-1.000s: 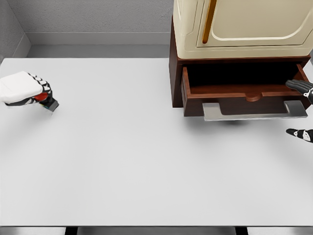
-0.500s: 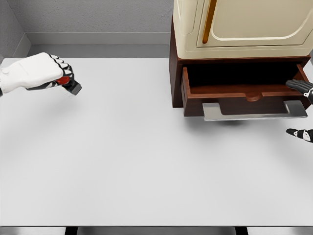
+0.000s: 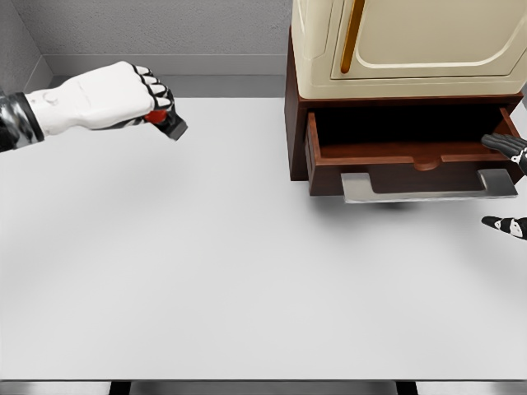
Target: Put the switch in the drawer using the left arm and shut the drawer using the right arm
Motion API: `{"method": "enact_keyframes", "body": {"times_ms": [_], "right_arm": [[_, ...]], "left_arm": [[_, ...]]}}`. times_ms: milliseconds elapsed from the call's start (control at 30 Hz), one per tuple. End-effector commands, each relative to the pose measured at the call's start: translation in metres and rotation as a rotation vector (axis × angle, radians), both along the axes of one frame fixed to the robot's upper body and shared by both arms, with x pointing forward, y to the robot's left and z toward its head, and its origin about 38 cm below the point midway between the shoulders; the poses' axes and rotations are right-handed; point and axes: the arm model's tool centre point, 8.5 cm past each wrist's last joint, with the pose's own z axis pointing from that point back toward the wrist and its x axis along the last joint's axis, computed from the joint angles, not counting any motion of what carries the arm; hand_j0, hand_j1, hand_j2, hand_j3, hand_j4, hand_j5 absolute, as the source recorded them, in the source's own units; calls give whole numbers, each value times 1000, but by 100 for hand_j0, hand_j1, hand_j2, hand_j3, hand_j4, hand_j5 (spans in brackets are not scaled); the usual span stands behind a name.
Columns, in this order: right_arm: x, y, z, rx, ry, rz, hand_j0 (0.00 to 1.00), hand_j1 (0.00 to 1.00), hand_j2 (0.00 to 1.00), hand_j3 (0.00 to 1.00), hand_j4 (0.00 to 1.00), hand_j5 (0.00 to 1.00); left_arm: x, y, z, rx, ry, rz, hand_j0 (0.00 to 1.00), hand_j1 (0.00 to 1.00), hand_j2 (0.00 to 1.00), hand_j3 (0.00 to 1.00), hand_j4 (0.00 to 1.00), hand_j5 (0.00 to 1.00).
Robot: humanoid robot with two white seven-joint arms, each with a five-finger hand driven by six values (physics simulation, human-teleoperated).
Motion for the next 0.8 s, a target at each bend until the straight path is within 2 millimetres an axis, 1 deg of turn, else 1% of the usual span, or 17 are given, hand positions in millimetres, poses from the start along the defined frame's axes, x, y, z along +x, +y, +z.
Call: {"method": "enact_keyframes", "body": {"times_ms": [0,67,233,400,567,600,733,767], "right_arm": [[0,0,1,7,-1,-1,100,100,100,100,100,100],[0,0,1,7,-1,-1,100,100,100,100,100,100],[0,0,1,6,0,0,100,100,100,100,100,100],[0,0,1,7,-1,1,100,100,100,100,100,100],[0,0,1,7,-1,-1,100,100,100,100,100,100],[0,0,1,7,-1,-1,100,100,100,100,100,100],[0,0,1,6,-1,0,100,100,100,100,100,100],[0,0,1,7,-1,-1,100,100,100,100,100,100]], "left_arm": [[-3,-12,-1,-13,2,-33,46,46,46,46,46,46],[-3,-25,0,-21,-3,-61,46,46,46,46,46,46],[-6,-44,7,-35,-22,-111,46,46,46,46,46,46],[-6,-56,11,-42,-32,-137,46,46,46,46,46,46],[-8,-62,14,-43,-40,-156,46,46,46,46,46,46],[-9,-69,18,-51,-52,-173,46,46,46,46,46,46],[-9,-78,24,-64,-65,-193,46,46,46,46,46,46],[-10,-84,26,-67,-69,-207,46,46,46,46,46,46]]}}
